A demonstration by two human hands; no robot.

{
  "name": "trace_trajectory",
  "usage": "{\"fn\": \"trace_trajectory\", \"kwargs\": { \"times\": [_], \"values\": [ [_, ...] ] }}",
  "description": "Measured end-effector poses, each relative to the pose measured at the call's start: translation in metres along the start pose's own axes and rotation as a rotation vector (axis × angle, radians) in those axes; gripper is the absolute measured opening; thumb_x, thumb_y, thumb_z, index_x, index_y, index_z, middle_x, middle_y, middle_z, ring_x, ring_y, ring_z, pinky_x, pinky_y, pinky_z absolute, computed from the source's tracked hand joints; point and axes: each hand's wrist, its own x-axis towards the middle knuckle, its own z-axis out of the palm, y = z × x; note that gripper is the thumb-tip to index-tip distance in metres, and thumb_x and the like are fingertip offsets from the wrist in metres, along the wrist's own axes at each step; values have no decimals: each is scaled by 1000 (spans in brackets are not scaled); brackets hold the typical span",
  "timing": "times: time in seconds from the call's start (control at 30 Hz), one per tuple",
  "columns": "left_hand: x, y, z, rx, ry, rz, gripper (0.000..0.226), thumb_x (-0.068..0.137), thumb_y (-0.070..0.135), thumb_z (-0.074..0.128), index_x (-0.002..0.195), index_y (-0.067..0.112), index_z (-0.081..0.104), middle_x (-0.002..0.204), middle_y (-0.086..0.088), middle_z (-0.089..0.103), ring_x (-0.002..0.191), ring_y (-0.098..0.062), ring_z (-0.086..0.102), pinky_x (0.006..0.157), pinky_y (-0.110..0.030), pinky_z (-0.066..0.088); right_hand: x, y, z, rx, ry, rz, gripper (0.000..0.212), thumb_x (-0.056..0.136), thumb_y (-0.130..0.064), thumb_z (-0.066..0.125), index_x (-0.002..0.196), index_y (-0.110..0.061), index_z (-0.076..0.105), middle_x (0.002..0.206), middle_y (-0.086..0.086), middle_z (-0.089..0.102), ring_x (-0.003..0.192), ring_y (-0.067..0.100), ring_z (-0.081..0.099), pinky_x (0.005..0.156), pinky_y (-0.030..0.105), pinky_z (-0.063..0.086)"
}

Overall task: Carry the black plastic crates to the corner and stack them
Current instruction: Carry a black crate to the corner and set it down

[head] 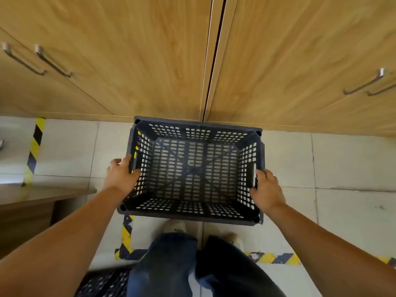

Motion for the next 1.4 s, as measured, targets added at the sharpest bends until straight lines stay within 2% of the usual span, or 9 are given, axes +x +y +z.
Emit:
{"fn": "trace_trajectory", "kwargs": {
  "times": [0.17,0.3,0.47,0.6,0.7,0.83,1.03,1.27,1.4],
  "values": [
    [37,-9,24,-31,-7,-37,63,91,30,53,147,23,27,144,-17,31,129,-37,35,104,-47,35,31,0,30,90,35,110,72,86,-21,56,147,-12,19,149,14,25,130,34,27,103,47,36],
    [53,-11,33,-264,-52,-98,58,91,26,54,145,25,33,138,-14,41,106,-32,52,92,-41,45,43,1,43,197,95,186,84,87,-21,58,150,-9,4,153,16,14,135,37,21,106,50,31],
    [50,-2,22,-778,-105,-315,30,91,28,54,120,24,58,121,-12,60,103,-32,58,89,-47,49,51,6,37,501,150,298,70,81,-19,62,141,-11,26,136,17,39,123,36,41,100,53,41],
    [33,10,1,-793,-220,-319,31,88,36,59,108,12,60,95,-9,63,81,-22,58,63,-33,44,46,25,22,880,98,480,60,81,-33,62,131,-8,41,119,10,55,104,33,58,93,48,48],
    [18,18,-8,-752,-266,-283,34,86,38,60,108,13,62,99,-9,63,83,-23,58,65,-33,44,27,39,14,1007,15,654,59,76,-55,51,115,-11,58,115,14,63,97,33,61,88,48,51],
    [-13,39,-24,-752,-360,-241,40,97,47,35,103,24,66,110,-6,60,100,-25,53,80,-38,41,-20,59,-3,1178,9,748,47,92,-50,43,109,-10,61,98,12,66,81,24,59,61,31,43],
    [-68,80,-50,-830,-483,-225,64,97,57,10,112,26,64,110,-1,64,117,-25,48,104,-45,29,-107,98,-53,1366,-4,823,54,96,-56,26,111,-12,55,96,9,60,90,24,55,92,43,40],
    [-144,159,-77,-785,-500,-155,64,96,58,11,134,23,49,104,-6,61,94,-22,56,76,-39,41,-202,147,-119,1519,55,936,61,94,-60,26,111,-10,57,99,13,62,83,26,56,76,37,45],
    [-183,208,-82,-752,-515,-142,67,93,63,12,139,26,44,133,-11,50,120,-29,47,95,-45,34,-248,185,-152,1644,80,948,68,94,-61,22,117,-8,57,101,14,61,91,27,56,84,39,39]
  ]
}}
